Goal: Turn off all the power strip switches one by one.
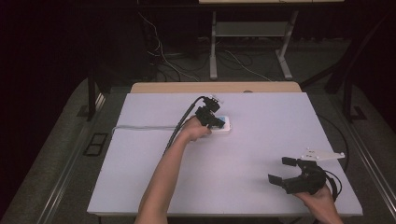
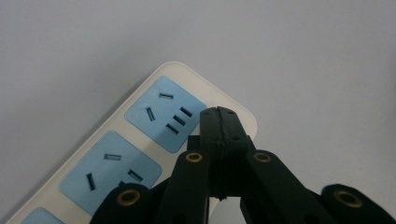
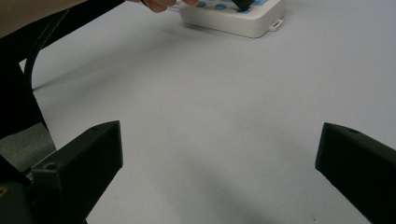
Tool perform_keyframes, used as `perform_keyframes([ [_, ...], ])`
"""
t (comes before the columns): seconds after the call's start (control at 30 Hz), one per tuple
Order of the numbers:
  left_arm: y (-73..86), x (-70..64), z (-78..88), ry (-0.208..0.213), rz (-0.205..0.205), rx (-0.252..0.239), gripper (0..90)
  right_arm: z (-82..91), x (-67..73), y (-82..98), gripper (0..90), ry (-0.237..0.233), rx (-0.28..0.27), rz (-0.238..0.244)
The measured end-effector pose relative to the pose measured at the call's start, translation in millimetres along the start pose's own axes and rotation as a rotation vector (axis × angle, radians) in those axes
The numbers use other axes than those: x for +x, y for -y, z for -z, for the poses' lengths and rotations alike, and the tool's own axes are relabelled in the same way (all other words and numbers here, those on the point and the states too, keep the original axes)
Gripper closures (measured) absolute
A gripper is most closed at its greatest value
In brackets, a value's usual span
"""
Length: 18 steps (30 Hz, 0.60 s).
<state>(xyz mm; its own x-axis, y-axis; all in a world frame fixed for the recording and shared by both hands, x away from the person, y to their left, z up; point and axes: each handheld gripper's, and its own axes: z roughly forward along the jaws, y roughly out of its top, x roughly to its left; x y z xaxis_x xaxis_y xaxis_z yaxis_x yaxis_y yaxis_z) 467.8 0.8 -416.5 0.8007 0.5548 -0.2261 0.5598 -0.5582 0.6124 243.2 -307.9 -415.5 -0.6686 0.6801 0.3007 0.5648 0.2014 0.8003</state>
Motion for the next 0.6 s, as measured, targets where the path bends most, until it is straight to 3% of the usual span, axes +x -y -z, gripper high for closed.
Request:
perform_keyframes([
  [0.27, 7.1, 1.4, 2.1, -0.003, 0.016, -0.042, 89.8, 0.0, -0.2, -0.1, 0.6, 0.001, -0.003, -0.001],
  [0.6, 5.3, -6.0, 2.3, -0.048, -0.016, -0.027, 89.7, 0.3, -0.6, -0.2, 0.6, 0.002, -0.005, -0.002],
])
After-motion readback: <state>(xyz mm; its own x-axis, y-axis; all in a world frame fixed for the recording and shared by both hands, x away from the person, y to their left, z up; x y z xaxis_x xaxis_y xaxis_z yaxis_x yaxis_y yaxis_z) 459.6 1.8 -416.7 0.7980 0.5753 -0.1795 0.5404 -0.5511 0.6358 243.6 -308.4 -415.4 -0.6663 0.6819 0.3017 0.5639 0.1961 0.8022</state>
